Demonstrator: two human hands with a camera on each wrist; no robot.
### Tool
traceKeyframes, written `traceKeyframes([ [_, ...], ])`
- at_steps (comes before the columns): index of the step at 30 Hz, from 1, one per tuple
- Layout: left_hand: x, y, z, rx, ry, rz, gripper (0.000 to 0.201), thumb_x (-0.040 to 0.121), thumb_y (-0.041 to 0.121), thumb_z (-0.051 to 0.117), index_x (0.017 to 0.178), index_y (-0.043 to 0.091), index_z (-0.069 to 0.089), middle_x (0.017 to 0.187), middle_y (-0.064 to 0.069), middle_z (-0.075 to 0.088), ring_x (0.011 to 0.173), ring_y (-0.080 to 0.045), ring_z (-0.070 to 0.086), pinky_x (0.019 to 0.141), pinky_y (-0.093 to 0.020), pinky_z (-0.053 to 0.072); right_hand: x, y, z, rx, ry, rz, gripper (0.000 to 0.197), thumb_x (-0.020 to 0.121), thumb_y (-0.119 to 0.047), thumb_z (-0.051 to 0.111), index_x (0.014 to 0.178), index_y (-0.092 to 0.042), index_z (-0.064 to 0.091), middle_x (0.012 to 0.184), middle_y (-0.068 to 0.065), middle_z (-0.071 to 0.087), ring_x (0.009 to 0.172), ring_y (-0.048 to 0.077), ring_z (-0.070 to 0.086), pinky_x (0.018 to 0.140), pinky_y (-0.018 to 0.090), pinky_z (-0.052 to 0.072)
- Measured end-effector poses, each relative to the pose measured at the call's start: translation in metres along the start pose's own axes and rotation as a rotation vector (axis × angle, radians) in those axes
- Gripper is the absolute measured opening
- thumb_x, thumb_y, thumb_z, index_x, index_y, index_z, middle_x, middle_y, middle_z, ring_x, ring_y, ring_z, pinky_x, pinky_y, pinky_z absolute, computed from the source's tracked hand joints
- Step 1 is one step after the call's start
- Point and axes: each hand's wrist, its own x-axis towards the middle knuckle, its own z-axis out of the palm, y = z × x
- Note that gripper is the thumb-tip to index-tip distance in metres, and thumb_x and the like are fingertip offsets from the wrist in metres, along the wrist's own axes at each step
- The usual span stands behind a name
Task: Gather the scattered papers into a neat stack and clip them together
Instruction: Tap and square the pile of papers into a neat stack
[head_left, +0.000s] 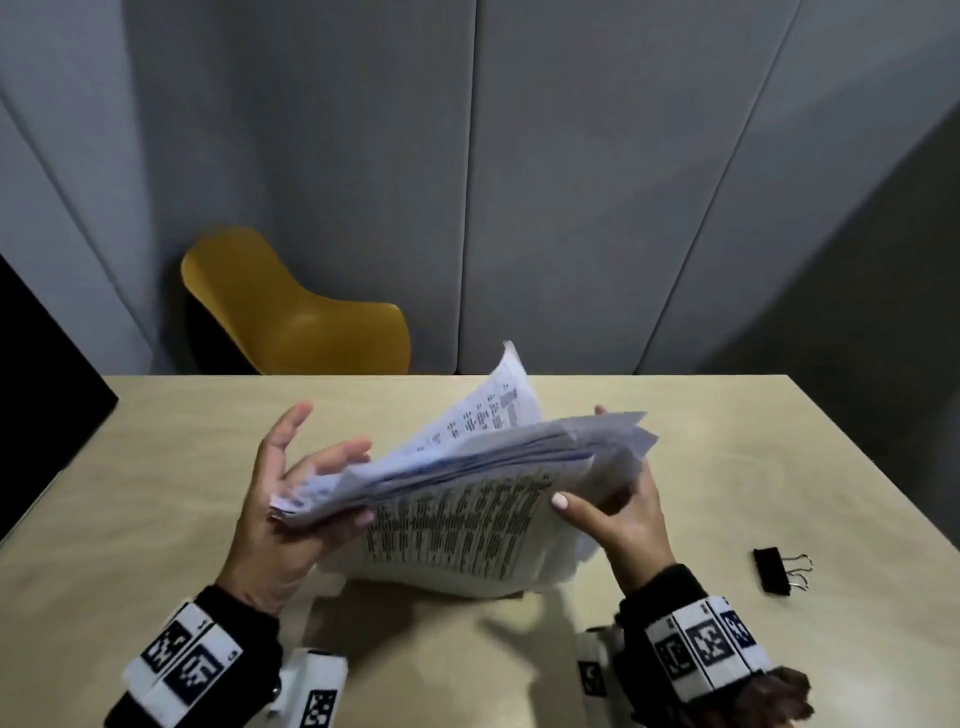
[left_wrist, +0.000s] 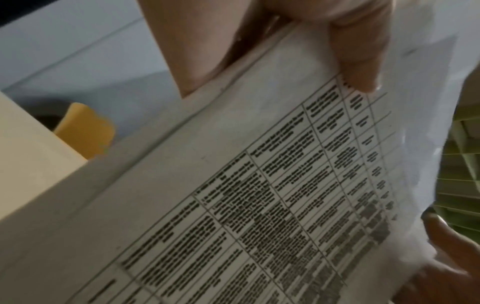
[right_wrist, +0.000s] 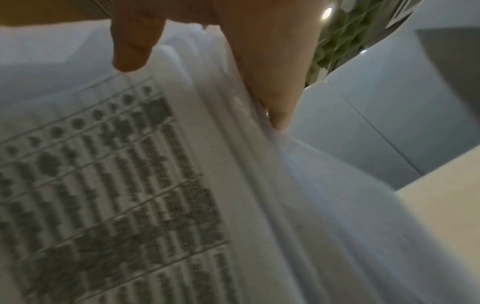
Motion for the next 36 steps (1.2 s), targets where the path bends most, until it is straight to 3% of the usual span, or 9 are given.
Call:
traceKeyframes([
  [6,0.008,-0.007,-0.003,0.081,0.083,0.003,0.089,0.054,-0.021,0.069,0.125,0.023,0.039,0.096,0.013,0.070,0.084,0.009,0.064,0.071,-0.007,0.050,0.007,-0.004,0.000,-0.055,-0.090,-0.056,0.090,0.047,-0.012,0.085,0.125,-0.029,0.043,0.119,-0.011,0.062,0.109,-0.001,0.059,0.087,0.013,0.048],
  [10,0.008,-0.017,-0.019,0.078,0.022,-0.094,0.045,0.060,-0.014,0.074,0.095,0.013,0.068,0.088,-0.003,0.074,0.081,-0.006,0.068,0.072,-0.016,0.055,0.012,0.004,-0.008,-0.094,-0.146,0.019,0.119,0.033,-0.041,0.093,0.132,-0.002,0.041,0.113,0.006,0.069,0.104,0.011,0.065,0.088,0.030,0.054],
  [14,0.013,-0.016,-0.027,-0.023,-0.097,-0.117,0.021,0.061,0.001,0.079,0.080,0.009,0.075,0.083,-0.003,0.076,0.081,-0.014,0.070,0.075,-0.024,0.057,0.022,0.004,-0.016,-0.053,-0.291,0.120,0.123,0.047,0.002,0.082,0.143,-0.029,0.011,0.110,-0.019,0.069,0.105,0.002,0.063,0.082,0.017,0.051],
  [19,0.018,-0.017,-0.029,-0.087,-0.164,-0.197,0.065,0.028,0.030,0.094,0.088,0.014,0.075,0.084,-0.001,0.076,0.082,-0.012,0.070,0.072,-0.023,0.057,0.029,-0.002,-0.016,-0.160,-0.420,0.204,0.065,0.043,-0.011,0.090,0.102,-0.016,0.062,0.085,-0.025,0.072,0.086,-0.009,0.065,0.074,0.008,0.048],
  [23,0.020,-0.028,-0.026,-0.129,-0.004,-0.207,0.065,0.042,0.011,0.088,0.100,0.010,0.060,0.082,0.001,0.076,0.082,-0.018,0.068,0.068,-0.024,0.058,0.026,0.006,-0.009,-0.177,-0.292,0.116,0.043,0.066,0.012,0.075,0.091,-0.022,0.067,0.081,-0.023,0.073,0.080,-0.006,0.066,0.072,0.011,0.050],
  [26,0.013,-0.042,-0.017,-0.050,0.105,-0.238,0.085,0.017,0.045,0.093,0.090,0.013,0.065,0.079,0.006,0.076,0.077,-0.007,0.069,0.069,-0.024,0.058,0.021,0.016,-0.004,-0.100,-0.193,0.097,0.035,0.065,0.000,0.075,0.085,-0.030,0.073,0.085,-0.013,0.075,0.085,0.009,0.068,0.077,0.022,0.054],
  [30,0.016,-0.036,-0.003,0.069,0.162,-0.171,0.028,0.045,0.018,0.091,0.066,0.024,0.074,0.068,0.019,0.072,0.068,0.005,0.066,0.062,-0.009,0.051,0.019,0.021,-0.002,0.247,-0.107,0.117,0.044,0.056,0.005,0.077,0.096,-0.006,0.065,0.088,0.008,0.074,0.088,0.028,0.067,0.073,0.034,0.057],
  [34,0.021,-0.021,-0.010,0.025,0.019,-0.097,0.071,0.036,0.020,0.094,0.101,0.013,0.066,0.089,0.007,0.074,0.086,-0.002,0.067,0.073,-0.014,0.054,0.020,0.020,-0.014,0.363,-0.082,0.173,0.090,0.036,-0.023,0.095,0.112,-0.001,0.053,0.093,0.009,0.073,0.088,0.023,0.069,0.073,0.031,0.057],
  [36,0.020,-0.022,-0.009,0.017,-0.066,-0.129,0.082,0.038,0.009,0.092,0.111,0.016,0.055,0.095,0.008,0.074,0.088,-0.004,0.067,0.074,-0.016,0.054,0.018,0.016,-0.014,0.222,-0.121,0.147,0.082,0.051,-0.004,0.089,0.123,-0.003,0.048,0.097,-0.002,0.074,0.092,0.013,0.068,0.076,0.023,0.055],
])
